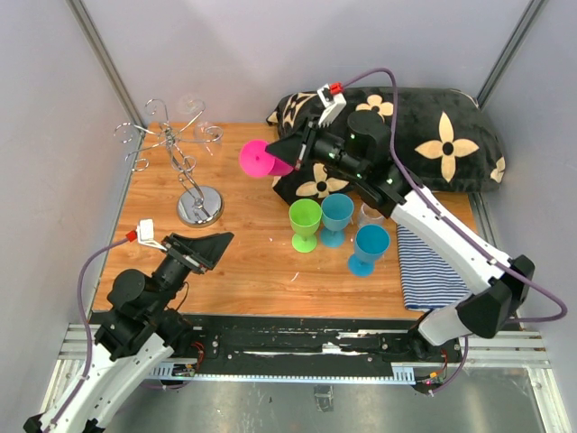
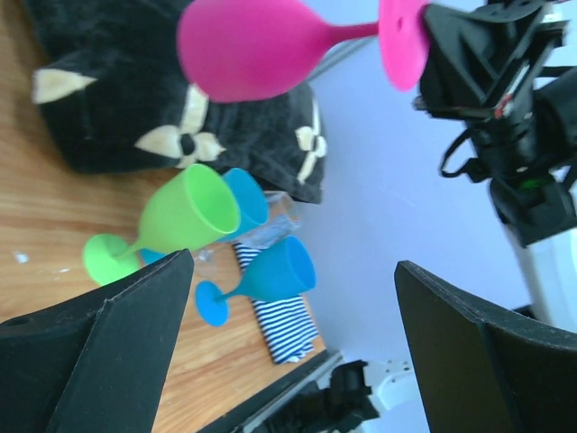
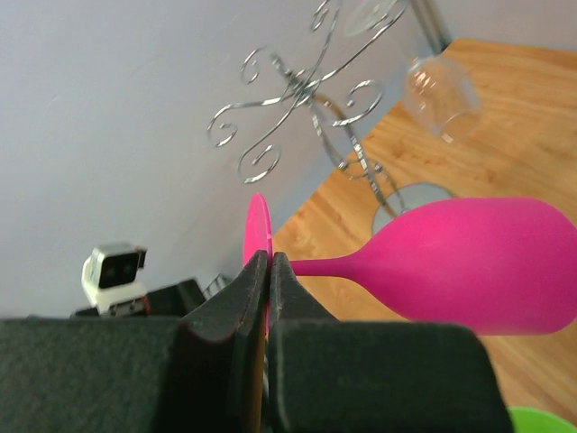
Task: Take the wine glass off the wine glass rack
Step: Pick up the wine glass from the wine rack, then place the wine glass at the center of the board.
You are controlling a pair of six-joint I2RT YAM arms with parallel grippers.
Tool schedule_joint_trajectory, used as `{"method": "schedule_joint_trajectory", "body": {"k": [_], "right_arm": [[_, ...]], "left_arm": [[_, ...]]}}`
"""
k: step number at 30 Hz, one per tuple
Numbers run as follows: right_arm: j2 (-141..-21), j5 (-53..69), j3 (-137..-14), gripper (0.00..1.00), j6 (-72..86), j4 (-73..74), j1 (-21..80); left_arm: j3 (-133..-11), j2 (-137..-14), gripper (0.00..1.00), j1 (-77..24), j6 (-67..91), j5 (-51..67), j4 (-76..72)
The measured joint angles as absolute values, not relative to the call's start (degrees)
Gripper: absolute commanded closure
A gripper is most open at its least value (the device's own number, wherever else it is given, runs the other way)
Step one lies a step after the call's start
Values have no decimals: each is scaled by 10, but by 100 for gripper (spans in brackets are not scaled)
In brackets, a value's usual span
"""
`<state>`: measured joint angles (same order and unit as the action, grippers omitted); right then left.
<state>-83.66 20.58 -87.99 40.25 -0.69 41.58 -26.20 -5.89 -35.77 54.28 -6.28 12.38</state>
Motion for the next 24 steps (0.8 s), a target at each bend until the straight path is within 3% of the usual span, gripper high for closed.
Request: {"method": "schedule_joint_trajectory", "body": {"k": [14, 24], "right_arm": [[-805, 335, -808, 99, 399, 3, 439], [-810, 400, -804, 99, 399, -1, 448]], "left_arm": [[-236, -155, 15, -358, 600, 64, -77], [-190, -161, 42, -358, 632, 77, -145]]}}
